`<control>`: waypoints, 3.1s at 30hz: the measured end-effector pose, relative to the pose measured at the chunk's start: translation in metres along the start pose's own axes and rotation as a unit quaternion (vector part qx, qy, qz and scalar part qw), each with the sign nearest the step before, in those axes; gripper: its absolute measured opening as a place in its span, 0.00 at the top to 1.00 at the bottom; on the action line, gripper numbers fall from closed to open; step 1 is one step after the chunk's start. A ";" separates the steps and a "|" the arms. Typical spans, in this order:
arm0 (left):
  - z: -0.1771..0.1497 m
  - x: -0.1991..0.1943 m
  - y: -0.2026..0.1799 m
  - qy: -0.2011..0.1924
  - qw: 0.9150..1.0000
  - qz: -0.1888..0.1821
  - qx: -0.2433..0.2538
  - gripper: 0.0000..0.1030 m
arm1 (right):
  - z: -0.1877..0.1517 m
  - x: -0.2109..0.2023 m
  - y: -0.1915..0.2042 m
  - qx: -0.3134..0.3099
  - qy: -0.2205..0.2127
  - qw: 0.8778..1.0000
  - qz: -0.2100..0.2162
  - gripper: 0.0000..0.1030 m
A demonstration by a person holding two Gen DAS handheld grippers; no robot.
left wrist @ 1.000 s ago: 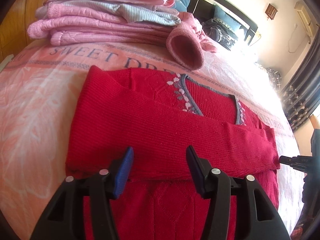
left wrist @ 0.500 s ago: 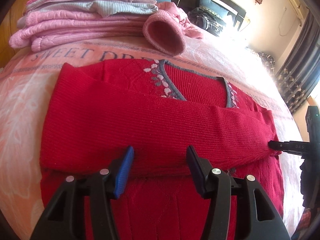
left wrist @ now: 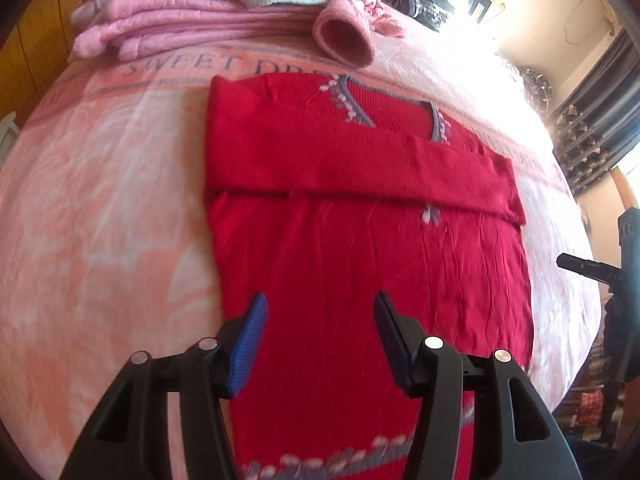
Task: Fold small clothes
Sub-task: 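Grasp the sweater hem with both tools and lift it toward the collar, then lay the hem over the folded sleeves and release both tools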
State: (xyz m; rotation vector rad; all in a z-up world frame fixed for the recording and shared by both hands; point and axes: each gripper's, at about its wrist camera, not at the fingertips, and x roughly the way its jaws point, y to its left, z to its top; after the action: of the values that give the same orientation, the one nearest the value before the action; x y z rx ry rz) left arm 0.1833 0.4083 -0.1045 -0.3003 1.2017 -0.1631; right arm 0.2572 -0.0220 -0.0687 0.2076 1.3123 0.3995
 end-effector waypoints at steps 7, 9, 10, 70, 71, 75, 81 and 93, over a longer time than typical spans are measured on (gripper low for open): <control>-0.115 -0.017 0.050 0.084 0.993 -0.031 -0.070 0.46 | -0.084 -0.016 0.020 -0.012 0.065 0.997 0.025 0.61; -0.133 -0.017 0.054 0.094 0.991 -0.045 -0.080 0.46 | -0.102 -0.018 0.026 -0.025 0.073 0.997 0.021 0.61; -0.138 -0.017 0.054 0.096 0.991 -0.048 -0.076 0.46 | -0.109 -0.018 0.027 -0.029 0.078 0.996 0.020 0.60; -0.062 -0.050 0.014 -0.071 0.971 -0.201 -0.109 0.92 | -0.091 -0.077 -0.035 0.105 -0.030 0.984 0.141 0.96; -0.055 -0.048 0.014 -0.077 0.971 -0.198 -0.111 0.92 | -0.084 -0.075 -0.036 0.110 -0.031 0.984 0.138 0.96; -0.025 -0.030 0.014 -0.086 0.972 -0.184 -0.120 0.92 | -0.051 -0.059 -0.032 0.132 -0.032 0.983 0.126 0.96; 0.014 0.000 0.021 -0.088 0.975 -0.162 -0.123 0.92 | 0.000 -0.024 -0.028 0.133 -0.019 0.986 0.094 0.96; 0.060 0.075 0.067 -0.060 0.957 -0.205 -0.197 0.91 | 0.066 0.059 -0.066 0.179 0.002 0.979 0.097 0.95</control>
State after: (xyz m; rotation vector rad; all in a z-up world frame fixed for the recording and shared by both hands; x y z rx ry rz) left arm 0.2638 0.4594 -0.1724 -0.8994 1.0342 -0.2608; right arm 0.3437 -0.0535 -0.1291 0.6415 1.3673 0.3247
